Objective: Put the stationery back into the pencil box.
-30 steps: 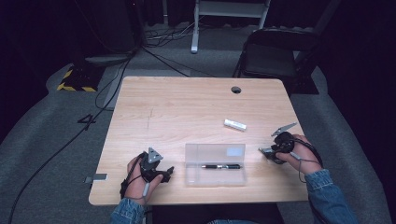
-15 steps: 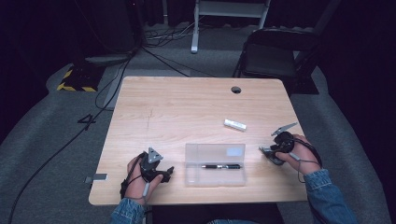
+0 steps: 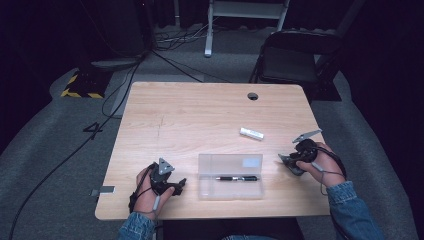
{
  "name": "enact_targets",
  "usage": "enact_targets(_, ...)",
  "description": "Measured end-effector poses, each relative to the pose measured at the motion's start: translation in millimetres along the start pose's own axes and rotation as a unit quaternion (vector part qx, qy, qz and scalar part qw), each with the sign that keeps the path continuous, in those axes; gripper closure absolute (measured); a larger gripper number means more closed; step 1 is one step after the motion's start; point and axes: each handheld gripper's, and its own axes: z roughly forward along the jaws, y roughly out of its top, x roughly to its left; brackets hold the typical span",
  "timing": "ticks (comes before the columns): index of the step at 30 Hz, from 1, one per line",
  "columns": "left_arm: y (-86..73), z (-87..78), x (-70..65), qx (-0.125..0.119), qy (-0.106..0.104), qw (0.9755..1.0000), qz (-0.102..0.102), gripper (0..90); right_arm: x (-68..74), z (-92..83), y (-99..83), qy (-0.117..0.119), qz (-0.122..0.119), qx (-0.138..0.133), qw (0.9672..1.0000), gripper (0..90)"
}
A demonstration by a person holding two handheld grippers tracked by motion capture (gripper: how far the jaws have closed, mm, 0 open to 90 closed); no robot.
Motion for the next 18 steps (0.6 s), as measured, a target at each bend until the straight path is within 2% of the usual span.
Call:
enact_targets(2, 0.2, -0.1, 0.7, 0.000, 0.002, 1.0000, 0.006, 15.3, 1.1, -3.5, 1.4, -0.001, 0.000, -0.009, 1.0000, 53.9)
enact_targets(4, 0.0, 0.0, 0.0, 0.000, 0.000, 1.0000, 0.000, 15.3, 2.2, -6.5, 2.6, -0.004, -0.003, -0.016, 0.9999, 53.9)
enact_targets(9, 0.0, 0.0, 0.1, 0.000, 0.000, 1.0000, 0.001, 15.3, 5.8, -13.6, 5.5, -0.007, -0.009, -0.031, 0.9995, 53.9)
enact_targets(18, 0.2, -0.1, 0.4, 0.000, 0.001, 1.0000, 0.004, 15.3, 23.3, -30.5, 14.2, -0.009, -0.038, -0.058, 0.9976, 53.9)
